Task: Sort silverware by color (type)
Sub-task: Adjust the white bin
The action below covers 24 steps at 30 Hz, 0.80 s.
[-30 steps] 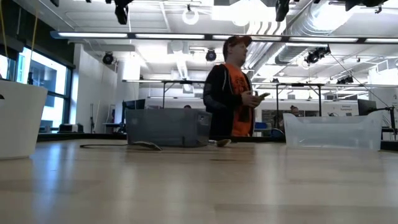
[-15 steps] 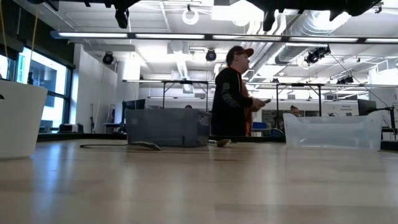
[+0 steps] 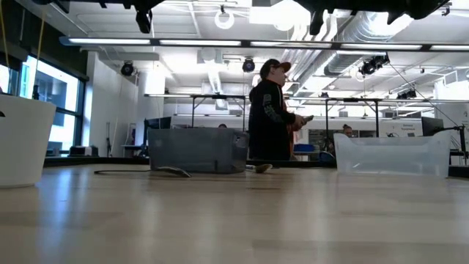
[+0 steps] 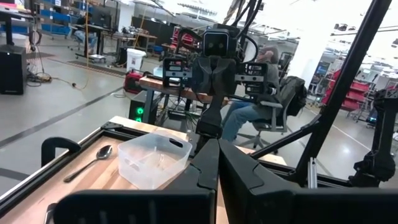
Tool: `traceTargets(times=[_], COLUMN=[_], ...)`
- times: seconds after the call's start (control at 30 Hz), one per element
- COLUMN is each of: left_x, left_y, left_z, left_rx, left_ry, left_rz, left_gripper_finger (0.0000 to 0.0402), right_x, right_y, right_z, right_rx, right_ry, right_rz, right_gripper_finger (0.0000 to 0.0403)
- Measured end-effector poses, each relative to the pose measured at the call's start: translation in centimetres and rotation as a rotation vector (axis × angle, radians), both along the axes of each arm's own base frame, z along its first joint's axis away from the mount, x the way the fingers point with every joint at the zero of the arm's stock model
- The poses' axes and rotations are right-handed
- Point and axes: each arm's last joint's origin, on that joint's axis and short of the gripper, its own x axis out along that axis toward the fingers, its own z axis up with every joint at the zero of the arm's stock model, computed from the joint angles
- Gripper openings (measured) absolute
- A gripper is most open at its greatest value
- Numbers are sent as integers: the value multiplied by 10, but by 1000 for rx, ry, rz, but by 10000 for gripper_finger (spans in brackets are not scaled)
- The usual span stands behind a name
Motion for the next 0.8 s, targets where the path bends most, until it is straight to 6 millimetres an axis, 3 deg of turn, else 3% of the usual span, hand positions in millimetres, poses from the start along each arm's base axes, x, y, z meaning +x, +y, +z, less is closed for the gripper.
traceTargets(times=[0.6, 0.8], left_x=[0, -1], left_y=[0, -12], left_z=[-1, -11], left_rx=[14, -65], left_ry=[19, 253], left_rz=[1, -62], left_gripper_finger=[0, 0], right_x=[0, 0], right_y=[0, 0], right_z=[0, 0], right_rx=[0, 0], right_ry=[2, 3], right_rz=[0, 0], right_gripper_finger=[0, 0])
